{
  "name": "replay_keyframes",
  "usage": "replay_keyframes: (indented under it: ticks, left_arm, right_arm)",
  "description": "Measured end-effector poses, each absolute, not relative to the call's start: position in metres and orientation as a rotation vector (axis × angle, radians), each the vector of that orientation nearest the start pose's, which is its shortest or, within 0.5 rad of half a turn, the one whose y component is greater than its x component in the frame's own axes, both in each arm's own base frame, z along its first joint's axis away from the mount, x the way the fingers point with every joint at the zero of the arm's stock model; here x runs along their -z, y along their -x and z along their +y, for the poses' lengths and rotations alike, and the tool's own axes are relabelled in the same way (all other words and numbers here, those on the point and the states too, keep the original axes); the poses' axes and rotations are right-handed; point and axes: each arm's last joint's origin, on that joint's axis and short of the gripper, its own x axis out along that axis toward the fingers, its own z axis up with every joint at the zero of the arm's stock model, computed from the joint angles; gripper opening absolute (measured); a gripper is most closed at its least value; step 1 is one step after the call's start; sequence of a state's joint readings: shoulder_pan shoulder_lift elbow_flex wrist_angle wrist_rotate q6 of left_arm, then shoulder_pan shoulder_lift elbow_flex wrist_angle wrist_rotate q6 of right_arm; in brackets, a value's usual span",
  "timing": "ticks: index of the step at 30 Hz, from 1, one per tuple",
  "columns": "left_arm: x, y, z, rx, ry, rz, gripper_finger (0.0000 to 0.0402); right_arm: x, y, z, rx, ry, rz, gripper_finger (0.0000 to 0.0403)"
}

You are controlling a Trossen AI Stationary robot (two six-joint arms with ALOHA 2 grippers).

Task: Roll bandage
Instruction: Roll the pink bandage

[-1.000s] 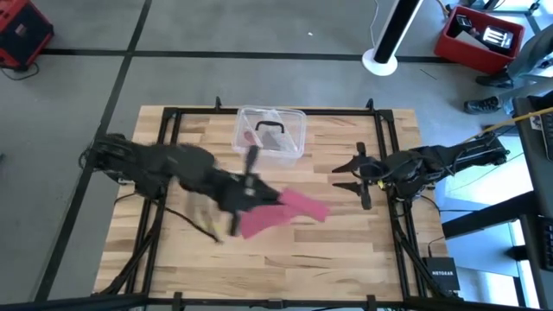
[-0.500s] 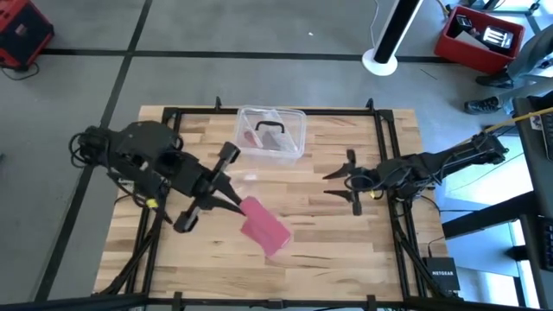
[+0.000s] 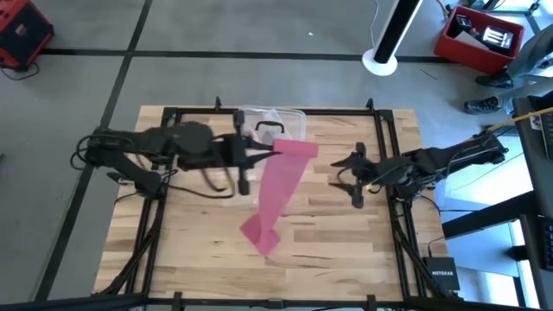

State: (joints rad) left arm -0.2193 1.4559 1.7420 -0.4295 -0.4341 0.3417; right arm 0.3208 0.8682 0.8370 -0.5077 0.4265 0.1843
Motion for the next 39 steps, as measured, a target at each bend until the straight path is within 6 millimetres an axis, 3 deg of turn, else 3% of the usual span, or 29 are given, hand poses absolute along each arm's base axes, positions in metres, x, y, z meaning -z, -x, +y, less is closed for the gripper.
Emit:
replay_keyframes:
  ticks: [4,10,18,29,39]
  left_arm:
    - [-0.452,-0.311,-0.046,-0.217,-0.383,0.191,0.0002]
    - [-0.419,-0.323,-0.03,-0.267,-0.373,0.239,0.0002]
    - [-0.426,-0.324,-0.019,-0.306,-0.408,0.186,0.0003]
    - [-0.433,-0.323,-0.019,-0.316,-0.437,0.132,0.0004]
    - [-0.433,-0.322,-0.028,-0.285,-0.468,0.128,0.0006]
  right_arm:
    - [-0.267,-0.175,0.046,0.171,-0.059,0.497,0.0298]
    - [-0.23,-0.177,0.046,0.146,-0.17,0.277,0.0285]
    - [-0.2,-0.179,0.046,0.143,-0.255,0.048,0.027]
    - [-0.19,-0.218,0.06,0.11,-0.227,0.129,0.0269]
    - [-0.184,-0.224,0.055,0.324,-0.166,0.13,0.0269]
